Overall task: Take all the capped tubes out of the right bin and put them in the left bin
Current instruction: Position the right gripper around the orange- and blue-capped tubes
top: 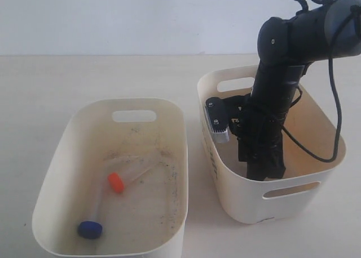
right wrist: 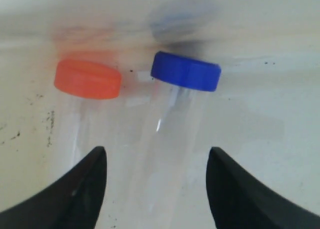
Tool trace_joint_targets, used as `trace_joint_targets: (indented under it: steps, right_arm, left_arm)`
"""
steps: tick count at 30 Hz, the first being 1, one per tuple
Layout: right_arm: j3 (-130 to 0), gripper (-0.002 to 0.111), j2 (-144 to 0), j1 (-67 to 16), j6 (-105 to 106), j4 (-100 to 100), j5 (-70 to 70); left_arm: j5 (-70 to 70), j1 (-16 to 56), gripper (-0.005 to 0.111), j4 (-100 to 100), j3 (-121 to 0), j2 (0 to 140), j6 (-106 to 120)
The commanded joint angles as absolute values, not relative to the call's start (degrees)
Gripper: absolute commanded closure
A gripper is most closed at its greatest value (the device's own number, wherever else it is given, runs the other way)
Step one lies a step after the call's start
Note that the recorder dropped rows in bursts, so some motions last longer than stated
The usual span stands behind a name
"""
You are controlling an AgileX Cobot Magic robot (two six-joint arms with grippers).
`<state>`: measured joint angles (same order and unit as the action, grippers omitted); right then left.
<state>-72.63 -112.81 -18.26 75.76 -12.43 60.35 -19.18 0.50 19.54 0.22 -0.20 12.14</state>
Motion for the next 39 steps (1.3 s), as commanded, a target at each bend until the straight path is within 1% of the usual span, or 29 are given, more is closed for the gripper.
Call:
trace_joint_targets:
  steps: [1,35,39]
  right_arm:
    - [-72.4,0.051,-112.7,-18.3,75.3,-11.3,60.9]
    - [-72.4,0.051,-112.6,-18.3,70.4,-5.3,60.6]
    - [-72.7,0.051,-112.0,-18.3,69.4,-0.9,60.7]
  left_arm:
    - [-18.9,0.6,0.103,19.4,0.0,0.0,12.1]
    - [-18.9,0.6,0.103,19.4,0.0,0.0,12.1]
    - [-18.9,0.6,0.103,19.4,0.0,0.0,12.1]
